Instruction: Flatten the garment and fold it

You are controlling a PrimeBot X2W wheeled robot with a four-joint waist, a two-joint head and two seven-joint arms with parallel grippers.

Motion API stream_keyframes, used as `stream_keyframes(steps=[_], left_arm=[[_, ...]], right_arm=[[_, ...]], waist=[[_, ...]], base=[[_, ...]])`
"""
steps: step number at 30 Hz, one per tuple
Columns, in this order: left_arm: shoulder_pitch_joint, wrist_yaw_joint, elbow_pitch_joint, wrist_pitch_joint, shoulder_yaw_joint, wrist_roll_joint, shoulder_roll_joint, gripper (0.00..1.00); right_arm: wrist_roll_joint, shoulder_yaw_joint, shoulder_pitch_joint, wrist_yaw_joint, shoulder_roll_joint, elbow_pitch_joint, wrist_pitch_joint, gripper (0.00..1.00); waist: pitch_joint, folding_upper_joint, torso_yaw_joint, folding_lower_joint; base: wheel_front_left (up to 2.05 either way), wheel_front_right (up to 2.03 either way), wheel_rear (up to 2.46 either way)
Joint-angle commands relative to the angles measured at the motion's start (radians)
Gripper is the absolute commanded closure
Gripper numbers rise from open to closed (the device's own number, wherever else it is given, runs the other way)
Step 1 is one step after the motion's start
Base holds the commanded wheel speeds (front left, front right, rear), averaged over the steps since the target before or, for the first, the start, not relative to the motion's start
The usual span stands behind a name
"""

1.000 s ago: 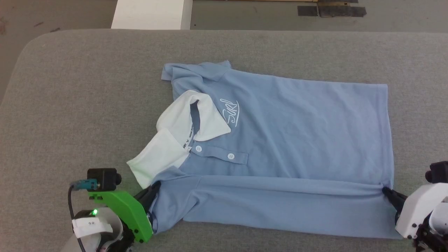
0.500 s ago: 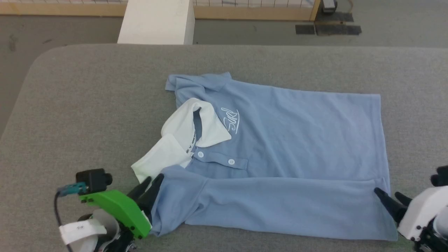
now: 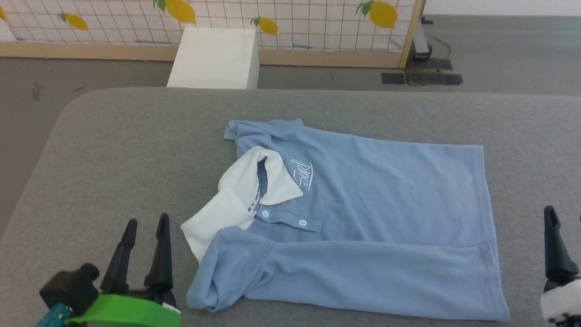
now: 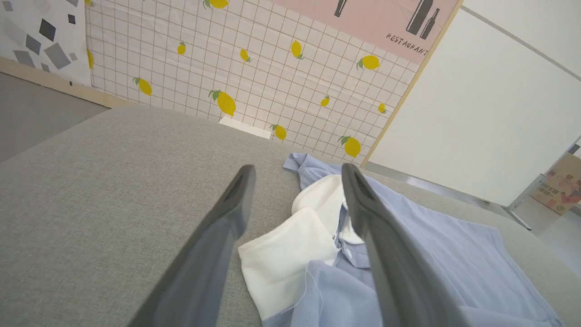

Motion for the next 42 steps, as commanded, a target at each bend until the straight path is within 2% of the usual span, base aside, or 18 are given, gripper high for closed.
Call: stream_keyframes(steps=[1, 7, 9, 15, 21, 27, 31, 36, 42], left_arm=[[0.024, 0.005, -0.013, -0.015, 0.002, 0.037, -0.016, 0.0], [0.082, 0.028, -0.06, -0.026, 0.028, 0.316, -0.074, 0.0], [0.114, 0.022, -0.047, -0.026, 0.023, 0.362, -0.101, 0.0], [0.18, -0.016, 0.013, -0.026, 0.025, 0.415, -0.14, 0.0], [0.185, -0.055, 0.057, -0.026, 0.069, 0.411, -0.168, 0.0], [0.171, -0.073, 0.07, -0.019, 0.081, 0.396, -0.181, 0.0], [0.133, -0.095, 0.092, 0.086, 0.066, 0.378, -0.153, 0.0], [0.06, -0.129, 0.135, 0.317, 0.041, 0.344, -0.094, 0.0], [-0.015, -0.145, 0.197, 0.531, 0.029, 0.271, -0.07, 0.0]], right_arm=[[-0.038, 0.009, 0.025, -0.001, 0.013, 0.001, -0.044, 0.0], [-0.199, 0.036, 0.089, -0.001, 0.041, 0.041, -0.209, 0.0], [-0.231, 0.045, 0.116, -0.001, 0.046, 0.068, -0.235, 0.0], [-0.201, 0.084, 0.166, -0.001, 0.048, 0.119, -0.262, 0.0], [-0.191, 0.087, 0.155, -0.001, 0.048, 0.156, -0.281, 0.0], [-0.186, 0.083, 0.15, -0.001, 0.048, 0.149, -0.276, 0.0], [-0.174, 0.091, 0.151, -0.001, 0.049, 0.151, -0.272, 0.0], [-0.169, 0.11, 0.136, -0.001, 0.049, 0.17, -0.275, 0.0], [-0.171, 0.127, 0.11, -0.001, 0.049, 0.191, -0.276, 0.0]], waist=[[-0.017, 0.0, 0.002, 0.0], [-0.055, 0.0, 0.006, 0.0], [-0.067, 0.0, 0.006, 0.0], [-0.088, 0.0, -0.004, 0.0], [-0.097, 0.0, -0.007, 0.0], [-0.093, 0.0, -0.007, 0.0], [-0.074, 0.0, -0.008, 0.0], [-0.043, 0.0, -0.013, 0.0], [-0.006, 0.0, -0.03, 0.0]], base=[[0.0, 0.0, 0.0], [0.0, 0.0, 0.0], [0.0, 0.0, 0.0], [0.0, 0.0, 0.0], [0.0, 0.0, 0.0], [0.0, 0.0, 0.0], [0.0, 0.0, 0.0], [0.0, 0.0, 0.0], [0.0, 0.0, 0.0]])
